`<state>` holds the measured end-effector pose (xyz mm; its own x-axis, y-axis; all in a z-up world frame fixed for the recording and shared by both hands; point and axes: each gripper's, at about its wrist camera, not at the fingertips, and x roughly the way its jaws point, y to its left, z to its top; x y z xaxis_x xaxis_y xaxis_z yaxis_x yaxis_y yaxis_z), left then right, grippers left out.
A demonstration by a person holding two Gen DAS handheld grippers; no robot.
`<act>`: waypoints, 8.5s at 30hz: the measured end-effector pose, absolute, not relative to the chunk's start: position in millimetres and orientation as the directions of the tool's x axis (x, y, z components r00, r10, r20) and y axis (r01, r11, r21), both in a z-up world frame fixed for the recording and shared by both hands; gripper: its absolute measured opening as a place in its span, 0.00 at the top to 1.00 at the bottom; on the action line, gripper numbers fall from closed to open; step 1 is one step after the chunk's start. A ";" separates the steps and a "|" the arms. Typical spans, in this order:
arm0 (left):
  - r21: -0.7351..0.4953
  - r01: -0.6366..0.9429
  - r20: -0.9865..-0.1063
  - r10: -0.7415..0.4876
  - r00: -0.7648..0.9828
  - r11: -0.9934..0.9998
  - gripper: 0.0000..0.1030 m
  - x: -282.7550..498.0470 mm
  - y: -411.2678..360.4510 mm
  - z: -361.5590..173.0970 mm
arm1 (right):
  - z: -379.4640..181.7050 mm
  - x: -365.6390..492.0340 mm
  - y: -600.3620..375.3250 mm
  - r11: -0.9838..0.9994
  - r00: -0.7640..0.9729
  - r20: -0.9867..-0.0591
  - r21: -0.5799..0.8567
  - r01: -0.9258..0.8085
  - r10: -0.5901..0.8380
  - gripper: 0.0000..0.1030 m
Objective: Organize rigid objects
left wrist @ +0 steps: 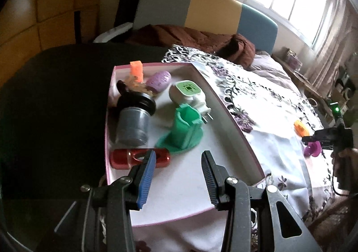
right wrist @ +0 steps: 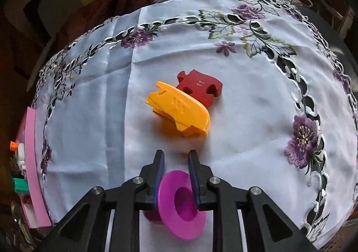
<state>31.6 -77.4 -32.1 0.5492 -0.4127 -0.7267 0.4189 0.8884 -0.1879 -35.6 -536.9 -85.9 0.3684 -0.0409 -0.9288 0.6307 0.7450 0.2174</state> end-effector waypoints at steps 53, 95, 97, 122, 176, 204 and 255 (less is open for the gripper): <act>-0.132 0.411 -0.727 -0.370 0.578 0.902 0.54 21.6 -66.0 -30.0 | -91.7 -21.1 -520.1 0.751 0.330 -0.930 0.099 0.653 -0.164 0.69; -0.160 0.172 -0.702 -0.235 0.672 0.972 0.54 47.3 24.8 -25.0 | -78.4 62.2 -164.9 0.943 0.384 -0.869 0.235 -0.234 0.312 0.63; -0.156 0.175 -0.703 -0.234 0.671 0.972 0.54 46.8 22.9 -25.0 | -75.8 60.0 -166.5 0.933 0.379 -0.858 0.271 -0.237 0.345 0.57; -0.080 0.409 -0.629 -0.365 0.687 0.909 0.54 25.3 -54.3 27.6 | 17.1 3.8 -352.9 0.969 0.654 -0.747 0.231 0.087 0.119 0.55; -0.102 0.914 -0.803 -0.575 0.157 0.393 0.18 -0.4 -452.7 -39.1 | -43.5 -108.7 -611.4 0.390 0.613 -0.763 0.511 0.766 -0.206 0.55; -0.186 0.871 -0.788 -0.598 0.145 0.455 0.36 11.3 -419.5 -58.8 | -58.0 -103.2 -611.8 0.379 0.618 -0.777 0.539 0.752 -0.121 0.55; -0.173 0.725 -0.700 -0.601 0.385 0.667 0.36 -22.9 -218.1 3.8 | -92.7 28.8 -498.8 0.889 0.379 -0.918 0.074 0.452 -0.117 0.52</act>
<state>-22.9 -218.1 3.8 0.3852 -0.6010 -0.7003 0.7249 0.6667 -0.1735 28.8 -498.8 -92.7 0.3793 -0.1165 -0.9179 0.4524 0.8887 0.0742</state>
